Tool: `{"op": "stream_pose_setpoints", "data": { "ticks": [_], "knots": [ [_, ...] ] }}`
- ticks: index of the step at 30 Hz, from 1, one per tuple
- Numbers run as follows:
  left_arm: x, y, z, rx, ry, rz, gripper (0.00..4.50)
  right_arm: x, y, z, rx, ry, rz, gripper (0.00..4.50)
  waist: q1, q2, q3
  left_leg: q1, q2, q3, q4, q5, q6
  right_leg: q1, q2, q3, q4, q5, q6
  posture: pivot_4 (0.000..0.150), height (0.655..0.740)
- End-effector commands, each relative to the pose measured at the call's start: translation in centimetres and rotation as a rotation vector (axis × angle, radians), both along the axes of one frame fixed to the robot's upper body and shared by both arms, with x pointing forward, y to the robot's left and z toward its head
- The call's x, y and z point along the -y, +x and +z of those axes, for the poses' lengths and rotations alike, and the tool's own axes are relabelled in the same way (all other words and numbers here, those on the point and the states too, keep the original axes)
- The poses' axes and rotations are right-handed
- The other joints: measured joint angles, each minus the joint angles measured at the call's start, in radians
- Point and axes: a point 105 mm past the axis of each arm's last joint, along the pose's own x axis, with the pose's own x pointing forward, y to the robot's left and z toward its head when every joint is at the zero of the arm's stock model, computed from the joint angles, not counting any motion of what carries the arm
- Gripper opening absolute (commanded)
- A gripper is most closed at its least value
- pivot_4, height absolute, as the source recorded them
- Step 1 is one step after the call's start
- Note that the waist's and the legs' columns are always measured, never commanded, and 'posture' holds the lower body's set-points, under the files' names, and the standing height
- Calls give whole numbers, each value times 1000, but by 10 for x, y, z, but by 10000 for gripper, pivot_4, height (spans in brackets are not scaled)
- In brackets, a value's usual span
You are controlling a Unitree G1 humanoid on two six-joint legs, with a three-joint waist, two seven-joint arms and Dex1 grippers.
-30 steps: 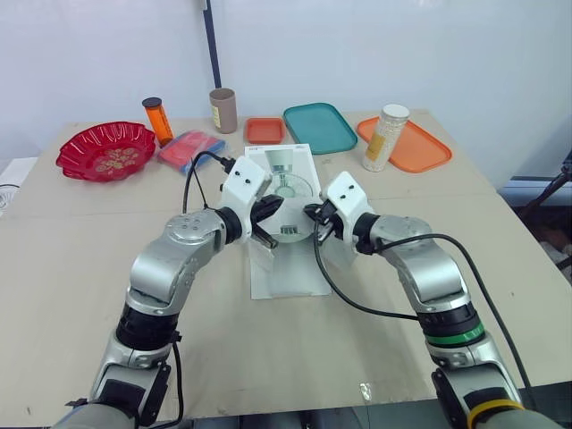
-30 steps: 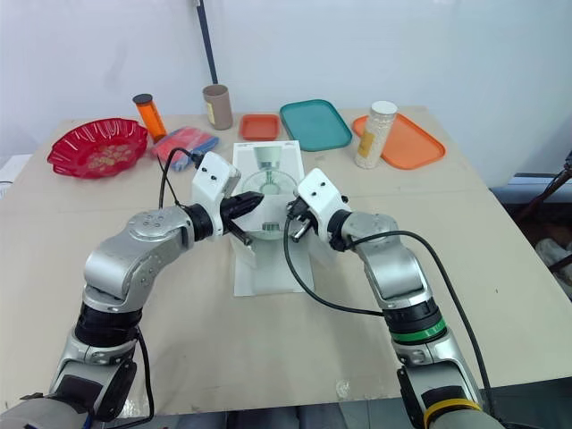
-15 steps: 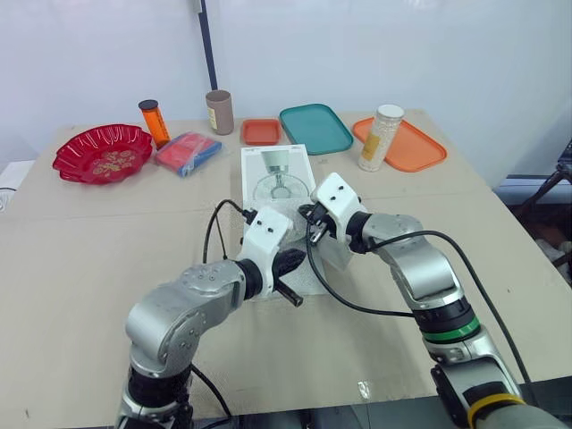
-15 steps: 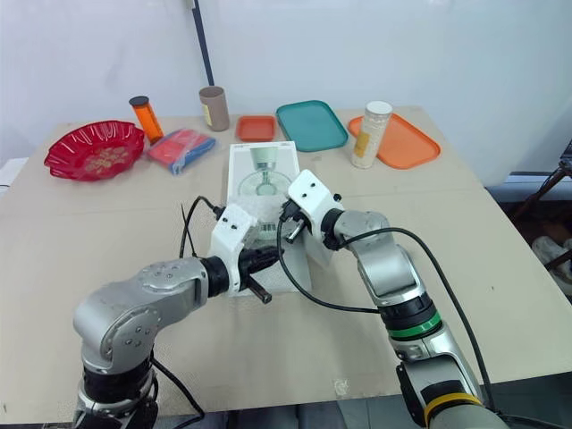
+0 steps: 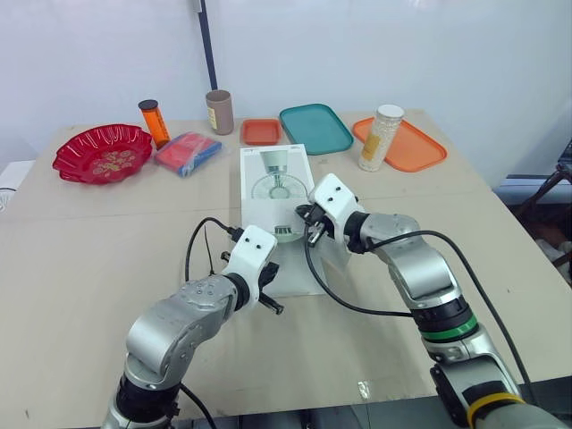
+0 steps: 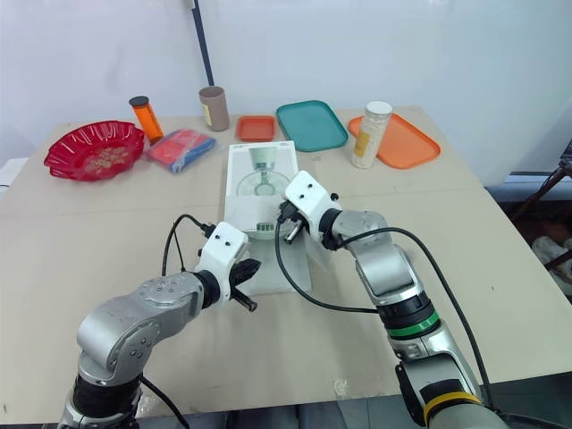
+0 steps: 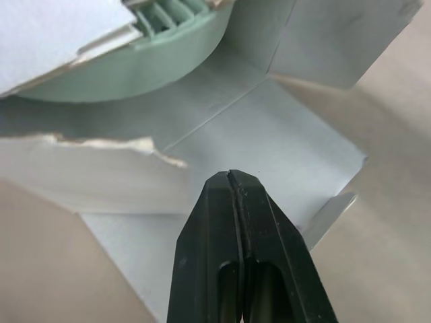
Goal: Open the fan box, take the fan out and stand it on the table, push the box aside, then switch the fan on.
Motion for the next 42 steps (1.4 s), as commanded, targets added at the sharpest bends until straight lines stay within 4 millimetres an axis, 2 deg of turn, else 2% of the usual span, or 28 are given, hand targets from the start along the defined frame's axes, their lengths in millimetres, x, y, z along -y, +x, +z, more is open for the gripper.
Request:
{"op": "stream_pose_setpoints", "data": {
  "ticks": [1,14,17,21,30,35,39,42],
  "knots": [
    [-4,0,15,70,2,35,0,-5,-1,-11,-34,-24,21,285,0,0,0,0,0,0,0,0,0,0,0,0,0,0,0,1500,7255],
    [-33,-15,21,66,28,144,0,-5,-1,-15,-23,-52,35,285,0,0,0,0,0,0,0,0,0,0,0,0,0,0,0,1500,7255],
    [-23,-21,24,56,4,94,0,-4,0,-15,-13,-62,36,285,0,0,0,0,0,0,0,0,0,0,0,0,0,0,0,1500,7255],
    [-22,-21,30,71,-26,80,0,-4,0,-14,-9,-61,39,285,-1,0,-1,0,0,0,0,0,0,0,0,0,0,0,0,1500,7255],
    [22,-10,52,108,-147,-83,0,-5,-2,-17,-1,-73,46,285,-1,-1,-1,0,0,0,-1,0,-1,1,0,0,-1,0,0,1500,7255],
    [25,2,41,92,-95,-53,0,-5,-3,-17,5,-75,44,285,0,-1,-1,0,0,0,-1,0,-1,1,0,0,-1,0,0,1500,7255],
    [10,10,20,55,-7,42,0,-4,-4,-17,3,-73,41,285,0,-1,-1,0,0,0,-1,0,-1,0,0,0,-1,0,0,1500,7255],
    [-3,10,14,56,32,87,0,-4,-4,-17,3,-72,41,285,0,-1,-1,0,0,0,-1,0,-2,0,0,0,-1,0,0,1500,7255]
  ]
}}
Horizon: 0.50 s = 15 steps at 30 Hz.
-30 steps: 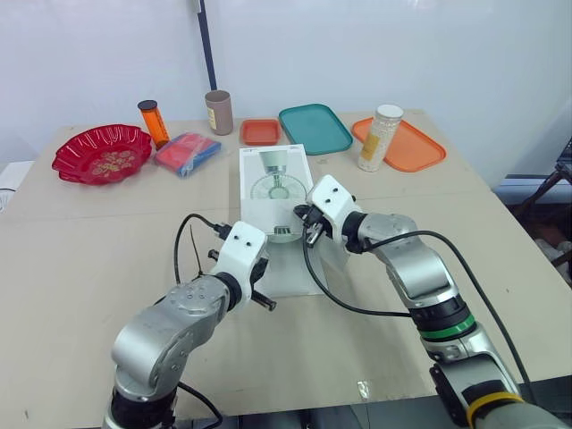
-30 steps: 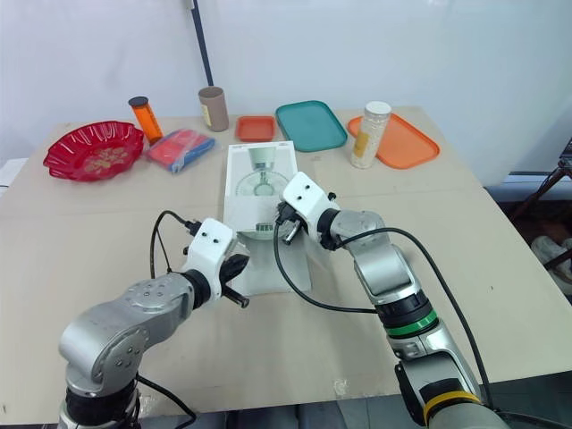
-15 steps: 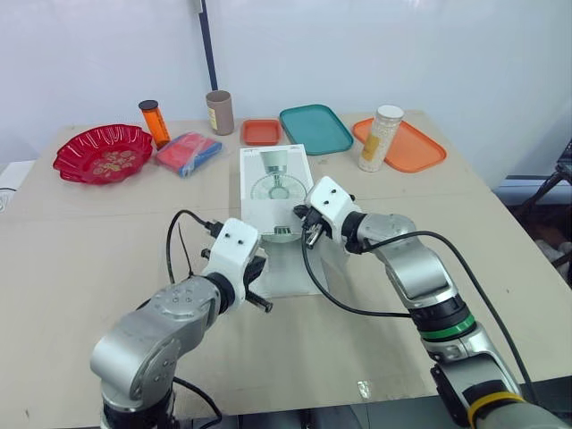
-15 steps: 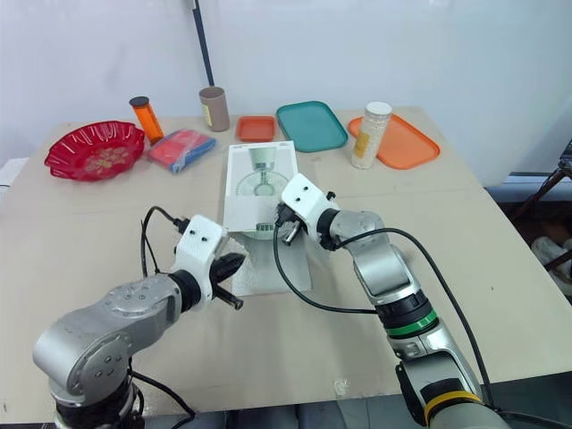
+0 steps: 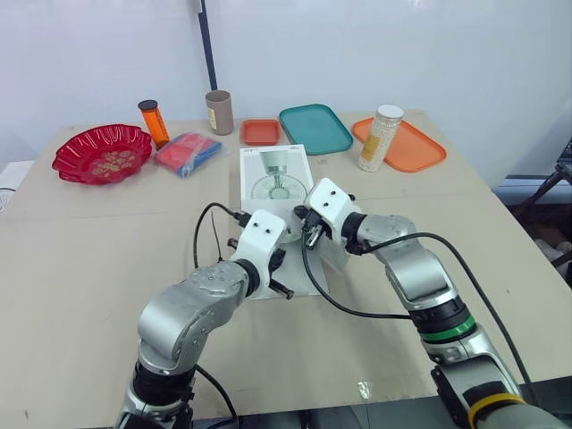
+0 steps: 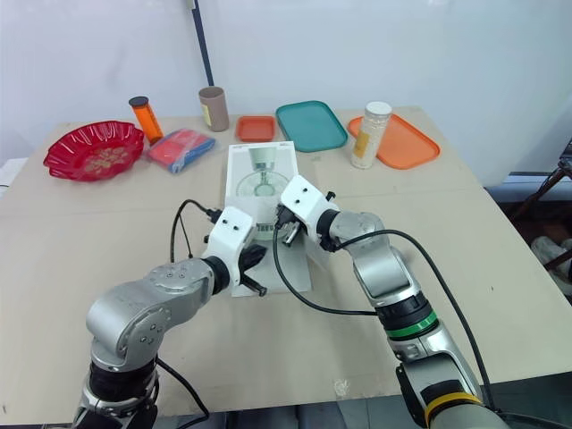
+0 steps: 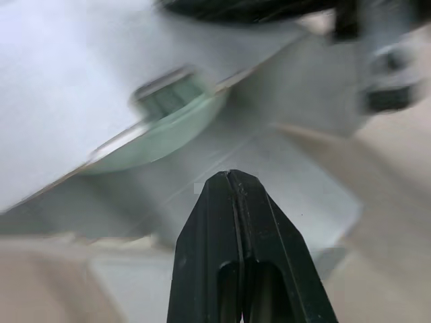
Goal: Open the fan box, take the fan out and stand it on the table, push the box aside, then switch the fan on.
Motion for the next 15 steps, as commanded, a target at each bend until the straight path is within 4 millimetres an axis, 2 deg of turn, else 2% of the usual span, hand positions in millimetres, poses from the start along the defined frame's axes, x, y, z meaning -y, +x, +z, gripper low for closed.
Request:
{"op": "stream_pose_setpoints", "data": {
  "ticks": [1,11,15],
  "knots": [
    [-14,1,2,36,27,64,0,0,-4,-15,-55,-24,11,285,0,0,0,0,0,0,0,0,0,0,0,0,0,0,0,1500,7255],
    [-43,-8,6,44,32,185,0,-2,-3,-17,-61,-32,20,285,0,0,0,0,0,0,0,0,0,0,0,0,0,0,0,1500,7255],
    [-57,-4,6,56,57,224,0,-3,-5,-20,-59,-47,35,285,0,0,0,0,0,0,0,0,0,0,0,0,0,0,0,1500,7255]
  ]
}}
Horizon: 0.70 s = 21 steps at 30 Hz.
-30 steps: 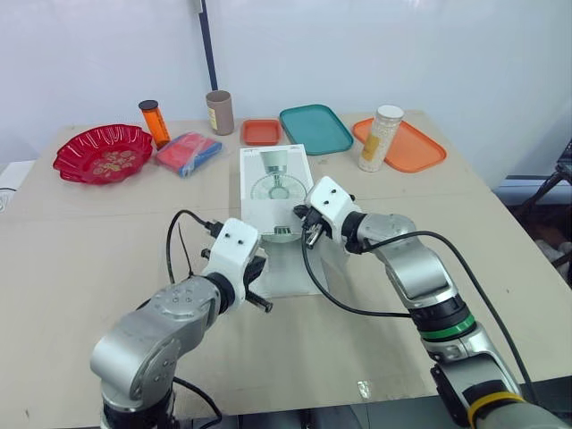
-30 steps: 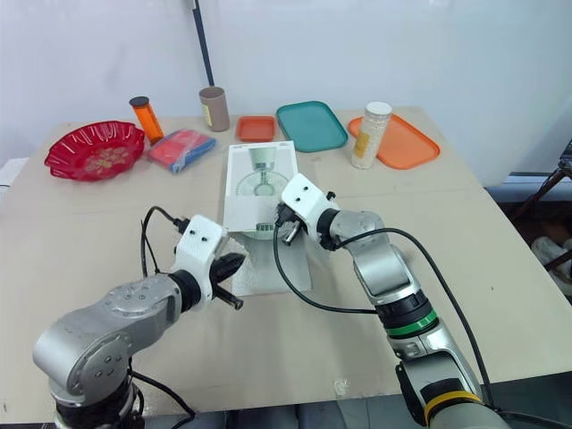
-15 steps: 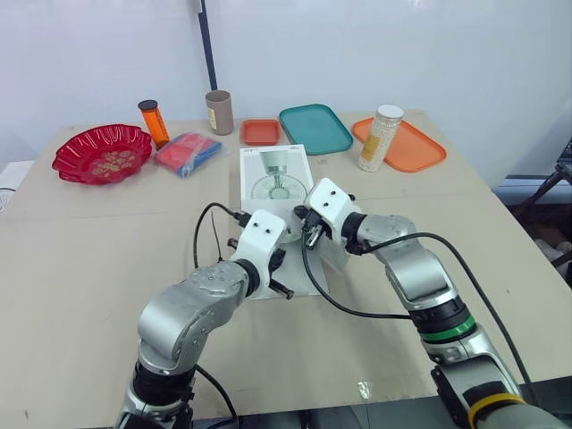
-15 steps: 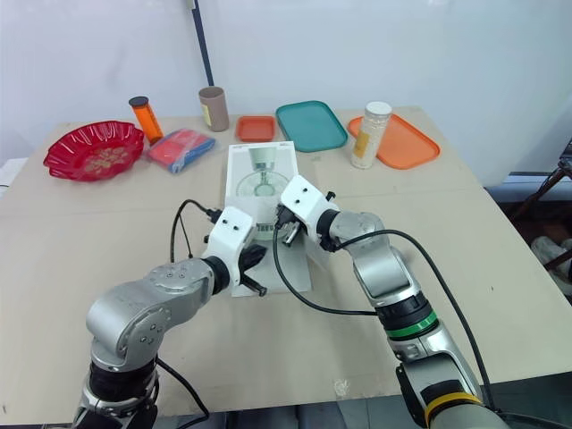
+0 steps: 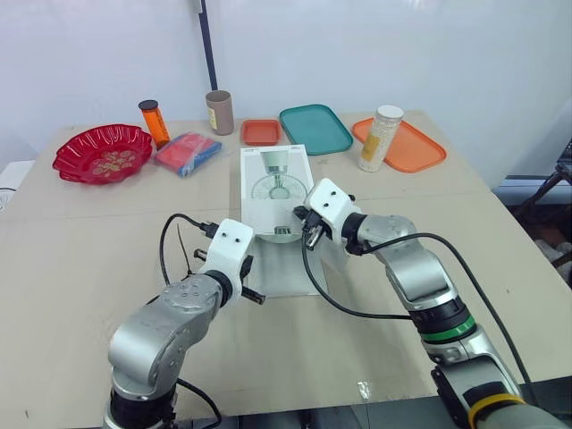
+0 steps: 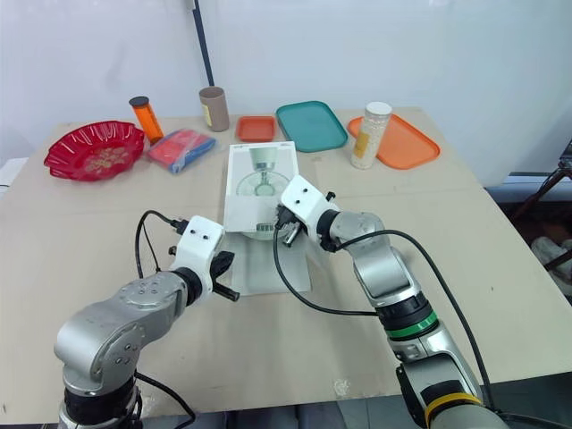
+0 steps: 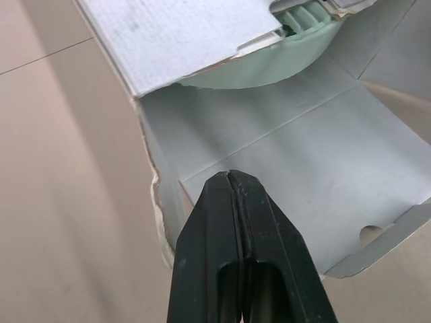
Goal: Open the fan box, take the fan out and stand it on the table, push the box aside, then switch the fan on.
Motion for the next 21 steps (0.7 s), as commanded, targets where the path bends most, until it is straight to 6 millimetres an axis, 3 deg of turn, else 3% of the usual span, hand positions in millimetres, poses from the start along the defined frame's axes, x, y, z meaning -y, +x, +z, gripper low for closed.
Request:
{"op": "stream_pose_setpoints", "data": {
  "ticks": [1,8,21],
  "knots": [
    [-20,6,9,54,27,57,0,-2,-5,-20,-56,-47,29,285,0,0,0,0,0,0,0,0,0,0,0,0,0,0,0,1500,7255],
    [-44,30,12,107,87,80,0,-4,-8,-21,-43,-57,46,285,0,0,0,0,0,0,-1,0,-1,0,0,0,0,0,0,1500,7255],
    [-30,54,10,164,37,-28,0,-8,-10,-22,-20,-66,55,285,1,-1,-1,0,0,0,-1,2,-3,0,0,0,0,0,0,1500,7255]
  ]
}}
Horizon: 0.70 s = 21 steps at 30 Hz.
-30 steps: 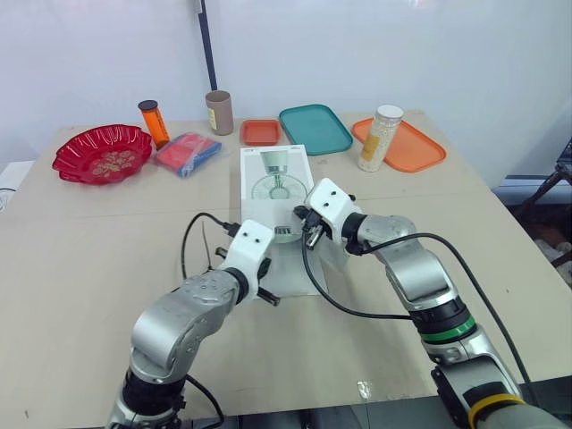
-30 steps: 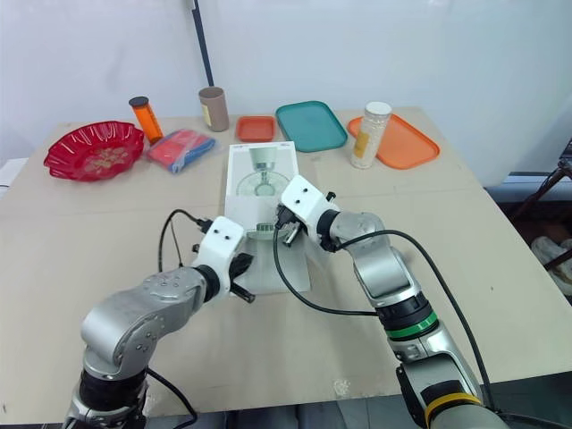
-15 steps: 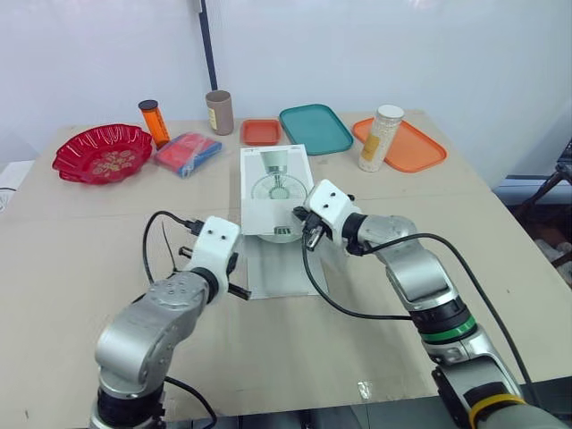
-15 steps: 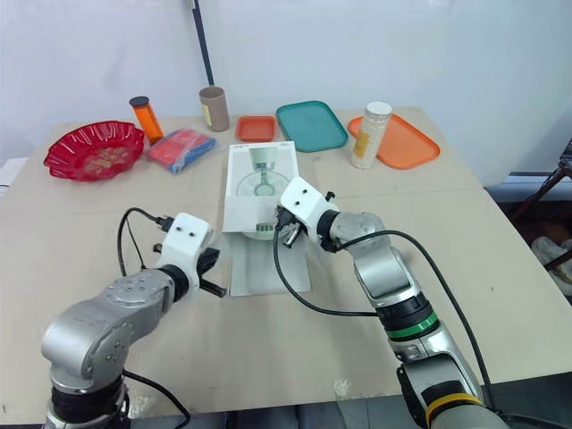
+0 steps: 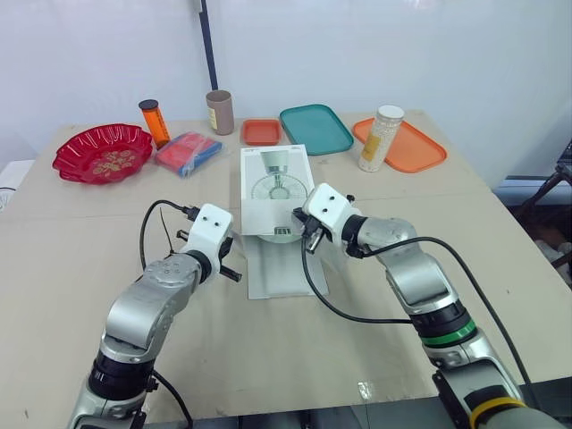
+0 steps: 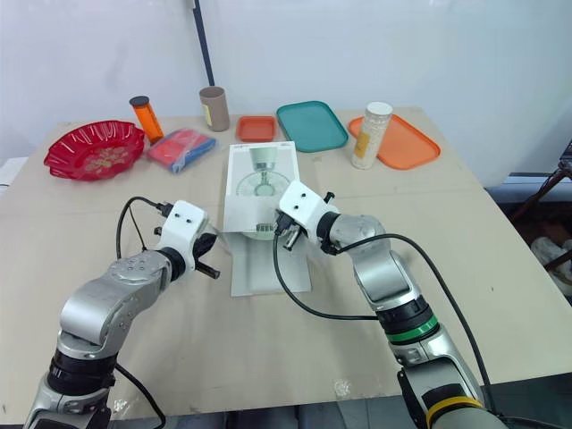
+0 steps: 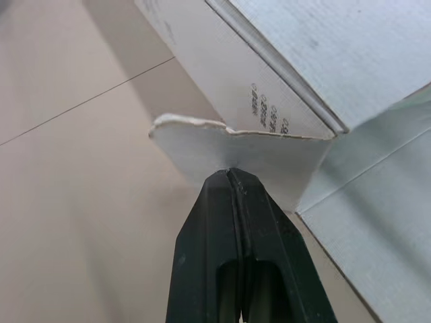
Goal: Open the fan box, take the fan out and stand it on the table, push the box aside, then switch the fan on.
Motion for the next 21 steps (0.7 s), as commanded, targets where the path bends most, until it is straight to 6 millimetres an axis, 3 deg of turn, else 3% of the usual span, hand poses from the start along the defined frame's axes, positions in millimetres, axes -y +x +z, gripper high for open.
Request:
{"op": "stream_pose_setpoints", "data": {
  "ticks": [1,11,21],
  "knots": [
    [3,8,14,73,-18,-24,0,-6,-6,-20,-64,-30,28,285,0,0,0,0,0,0,0,0,0,0,0,0,0,0,0,1500,7255],
    [10,28,22,115,6,-101,0,-10,-7,-23,-24,-59,48,285,-1,0,0,0,0,0,0,0,0,0,0,0,0,0,0,1500,7255],
    [21,17,4,41,24,-212,0,-14,-10,-23,-45,-33,52,285,-1,0,0,0,0,0,0,0,0,0,0,0,0,0,0,1500,7255]
  ]
}}
